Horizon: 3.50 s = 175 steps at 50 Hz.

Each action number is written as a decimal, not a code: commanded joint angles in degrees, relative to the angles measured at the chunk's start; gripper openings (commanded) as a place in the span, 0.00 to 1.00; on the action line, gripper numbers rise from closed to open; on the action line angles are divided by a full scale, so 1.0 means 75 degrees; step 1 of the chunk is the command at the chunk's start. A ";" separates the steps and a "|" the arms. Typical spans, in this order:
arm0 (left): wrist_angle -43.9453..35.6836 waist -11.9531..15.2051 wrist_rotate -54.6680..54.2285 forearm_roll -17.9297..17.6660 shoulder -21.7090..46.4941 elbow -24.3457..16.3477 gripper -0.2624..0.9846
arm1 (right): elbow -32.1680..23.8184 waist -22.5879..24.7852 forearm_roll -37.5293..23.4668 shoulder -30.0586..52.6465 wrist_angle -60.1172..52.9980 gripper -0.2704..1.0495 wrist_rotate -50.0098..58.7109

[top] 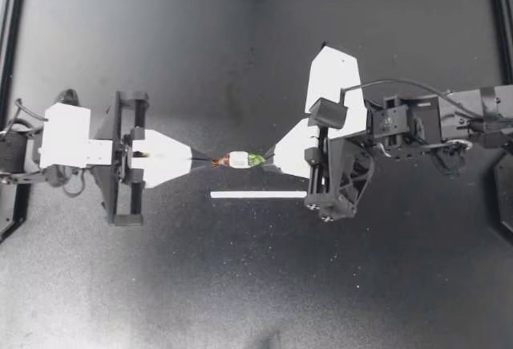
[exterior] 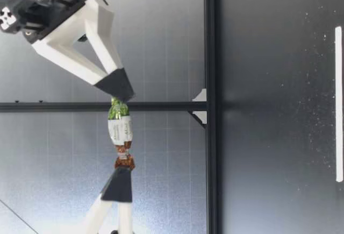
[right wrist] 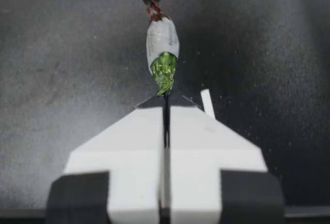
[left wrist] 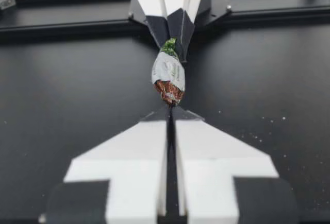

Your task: Pick up the candy and unwrap it.

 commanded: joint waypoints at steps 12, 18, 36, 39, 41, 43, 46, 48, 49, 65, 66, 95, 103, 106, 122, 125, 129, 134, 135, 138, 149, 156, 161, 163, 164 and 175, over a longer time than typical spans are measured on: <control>-0.0117 0.0012 -0.0070 0.0012 0.0422 -0.0656 0.08 | -0.0199 0.0035 -0.0117 0.0117 -0.0598 0.07 -0.0012; -0.0117 0.0012 -0.0105 0.0000 0.0422 -0.0656 0.08 | -0.0105 0.0117 -0.0117 0.0070 -0.0598 0.07 0.0012; -0.0117 0.0012 -0.0305 -0.0023 0.0141 -0.0328 0.08 | 0.0516 0.0176 -0.0059 -0.0410 -0.0738 0.07 0.0305; -0.0117 0.0012 -0.0316 -0.0023 0.0129 -0.0316 0.08 | 0.0574 0.0176 -0.0059 -0.0434 -0.0820 0.07 0.0352; -0.0141 0.0012 -0.0328 -0.0023 0.0129 -0.0316 0.08 | 0.0609 0.0188 -0.0059 -0.0434 -0.0891 0.07 0.0363; -0.0141 0.0012 -0.0328 -0.0023 0.0117 -0.0328 0.08 | 0.0621 0.0188 -0.0059 -0.0434 -0.0914 0.07 0.0363; -0.0117 0.0012 -0.0328 -0.0023 0.0117 -0.0316 0.08 | 0.0633 0.0211 -0.0059 -0.0434 -0.0949 0.07 0.0363; -0.0141 0.0023 -0.0328 -0.0023 0.0117 -0.0328 0.08 | 0.0609 0.0199 -0.0059 -0.0398 -0.0973 0.07 0.0352; -0.0117 0.0012 -0.0328 -0.0023 0.0129 -0.0340 0.08 | 0.0598 0.0199 -0.0059 -0.0387 -0.0984 0.07 0.0352; -0.0141 0.0012 -0.0316 -0.0023 0.0375 -0.0621 0.08 | 0.0293 0.0199 -0.0129 0.0035 -0.1195 0.07 0.0246; -0.0141 0.0012 -0.0316 -0.0023 0.0387 -0.0621 0.08 | 0.0293 0.0211 -0.0129 0.0035 -0.1207 0.07 0.0234; -0.0188 0.0023 0.0000 0.0000 0.0328 -0.0387 0.08 | 0.0879 0.0211 -0.0445 0.0082 -0.2754 0.62 0.0035; -0.0516 0.0012 0.0246 0.0023 0.0234 -0.0152 0.08 | 0.1359 0.0211 -0.0457 -0.0035 -0.4137 0.69 0.0059; -0.0656 0.0012 0.0293 0.0059 0.0188 -0.0082 0.08 | 0.1500 0.0211 -0.0457 -0.0082 -0.4582 0.68 0.0059; -0.0750 0.0012 0.0340 0.0480 0.0117 -0.0105 0.08 | 0.1406 0.0211 -0.0457 0.0199 -0.5496 0.68 0.0070; -0.0750 0.0012 0.0340 0.0504 0.0117 -0.0129 0.08 | 0.1313 0.0199 -0.0457 0.0316 -0.5520 0.68 0.0082; -0.0750 0.0012 0.0340 0.0504 0.0117 -0.0129 0.08 | 0.1219 0.0211 -0.0457 0.0445 -0.5508 0.68 0.0082; -0.0750 0.0012 0.0328 0.0504 0.0117 -0.0129 0.08 | 0.1125 0.0211 -0.0457 0.0574 -0.5520 0.68 0.0117; -0.0750 0.0012 0.0328 0.0504 0.0117 -0.0129 0.08 | 0.1113 0.0199 -0.0457 0.0598 -0.5520 0.68 0.0117; -0.0750 0.0012 0.0328 0.0504 0.0117 -0.0129 0.08 | 0.1055 0.0199 -0.0457 0.0680 -0.5508 0.68 0.0129; -0.0750 0.0012 0.0328 0.0504 0.0094 -0.0129 0.08 | 0.0949 0.0211 -0.0457 0.0855 -0.5367 0.67 0.0258; -0.0750 0.0012 0.0328 0.0504 0.0094 -0.0129 0.08 | 0.0926 0.0211 -0.0457 0.0867 -0.5180 0.66 0.0398; -0.0750 0.0012 0.0328 0.0504 0.0094 -0.0129 0.08 | 0.0926 0.0211 -0.0457 0.0867 -0.5016 0.60 0.0410; -0.0750 0.0012 0.0328 0.0504 0.0094 -0.0129 0.08 | 0.0926 0.0211 -0.0445 0.0867 -0.4945 0.56 0.0410; -0.0750 0.0012 0.0328 0.0504 0.0094 -0.0141 0.08 | 0.0914 0.0199 -0.0457 0.0867 -0.4910 0.54 0.0410; -0.0750 0.0012 0.0316 0.0504 0.0105 -0.0129 0.08 | 0.0832 0.0199 -0.0469 0.0715 -0.4453 0.22 0.0352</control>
